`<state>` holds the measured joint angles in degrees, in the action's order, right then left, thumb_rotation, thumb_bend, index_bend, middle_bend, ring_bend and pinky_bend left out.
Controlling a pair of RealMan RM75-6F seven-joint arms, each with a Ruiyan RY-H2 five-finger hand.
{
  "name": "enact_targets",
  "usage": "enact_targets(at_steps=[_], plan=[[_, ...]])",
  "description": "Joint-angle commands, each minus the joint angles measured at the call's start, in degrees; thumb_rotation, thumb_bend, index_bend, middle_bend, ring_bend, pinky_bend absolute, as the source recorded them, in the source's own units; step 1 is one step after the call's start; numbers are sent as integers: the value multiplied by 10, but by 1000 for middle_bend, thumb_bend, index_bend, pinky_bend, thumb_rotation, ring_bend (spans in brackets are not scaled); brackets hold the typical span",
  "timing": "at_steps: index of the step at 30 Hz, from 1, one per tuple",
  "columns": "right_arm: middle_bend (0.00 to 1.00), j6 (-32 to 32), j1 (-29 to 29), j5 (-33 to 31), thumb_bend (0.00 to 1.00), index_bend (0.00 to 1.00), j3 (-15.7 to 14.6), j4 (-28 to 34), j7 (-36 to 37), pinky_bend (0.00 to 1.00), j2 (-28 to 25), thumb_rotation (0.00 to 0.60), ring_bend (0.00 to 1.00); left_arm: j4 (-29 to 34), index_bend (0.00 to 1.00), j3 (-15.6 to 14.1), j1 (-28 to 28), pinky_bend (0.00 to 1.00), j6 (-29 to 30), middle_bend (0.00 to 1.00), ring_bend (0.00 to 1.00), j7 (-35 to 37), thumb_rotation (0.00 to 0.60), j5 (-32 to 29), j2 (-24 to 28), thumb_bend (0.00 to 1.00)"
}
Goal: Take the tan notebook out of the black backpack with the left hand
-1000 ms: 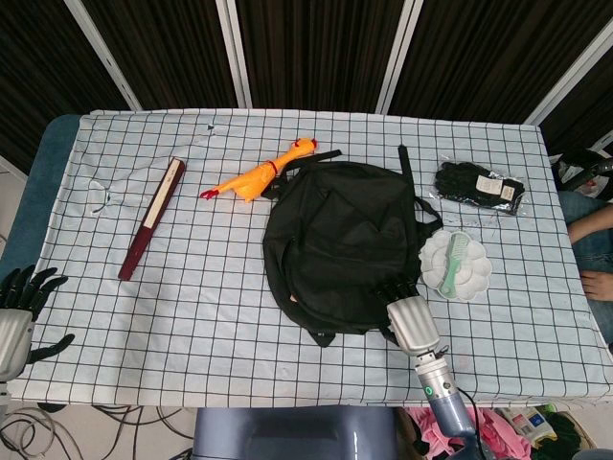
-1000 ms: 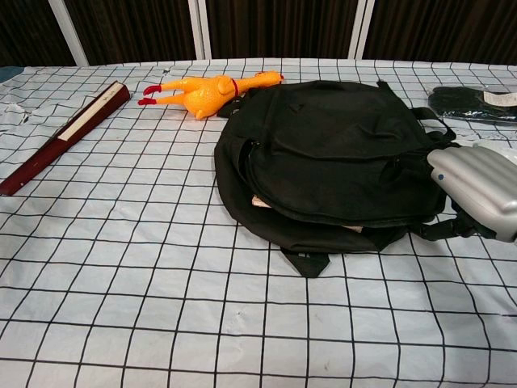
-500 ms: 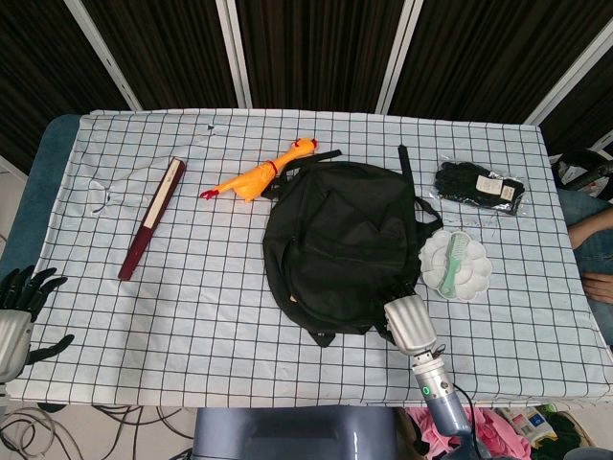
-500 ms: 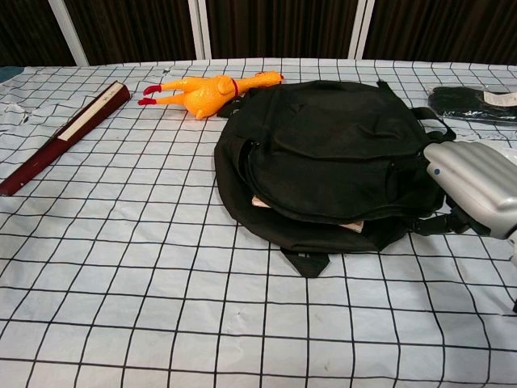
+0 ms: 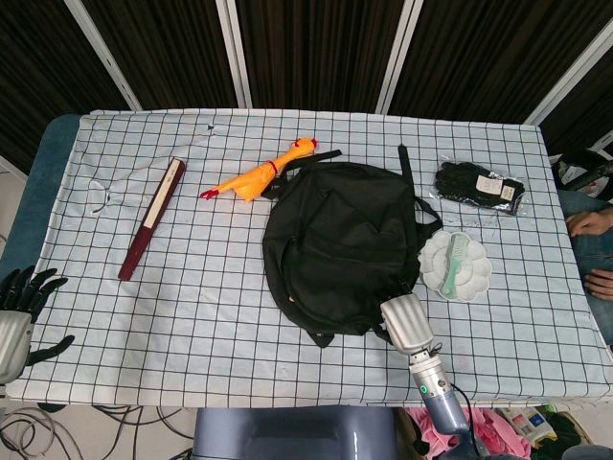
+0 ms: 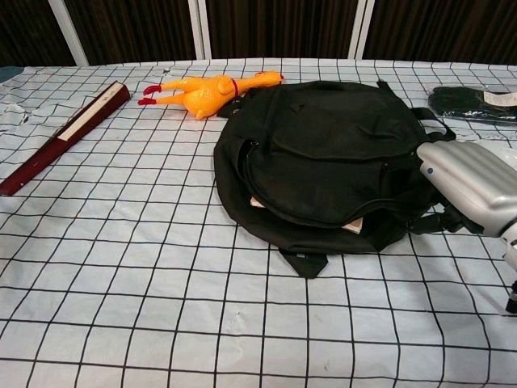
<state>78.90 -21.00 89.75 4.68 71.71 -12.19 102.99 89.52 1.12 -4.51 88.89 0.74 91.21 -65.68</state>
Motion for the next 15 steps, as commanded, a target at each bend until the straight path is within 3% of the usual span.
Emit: enact_targets(at_steps=[1, 9, 15], plan=[[511, -1, -1, -1, 513, 606, 1, 0, 1, 207, 0, 600, 406, 0, 203, 0, -1, 0, -1, 138, 0, -1, 600, 0, -1, 90], [511, -13, -11, -2, 513, 606, 7, 3, 1, 207, -4, 600, 406, 0, 203, -2, -1, 0, -3, 139, 0, -1, 600, 0, -1, 90], [511, -64, -44, -36, 513, 606, 49, 51, 43, 207, -48, 600, 407, 2, 204, -11, -8, 0, -17, 138, 0, -8, 600, 14, -6, 89]])
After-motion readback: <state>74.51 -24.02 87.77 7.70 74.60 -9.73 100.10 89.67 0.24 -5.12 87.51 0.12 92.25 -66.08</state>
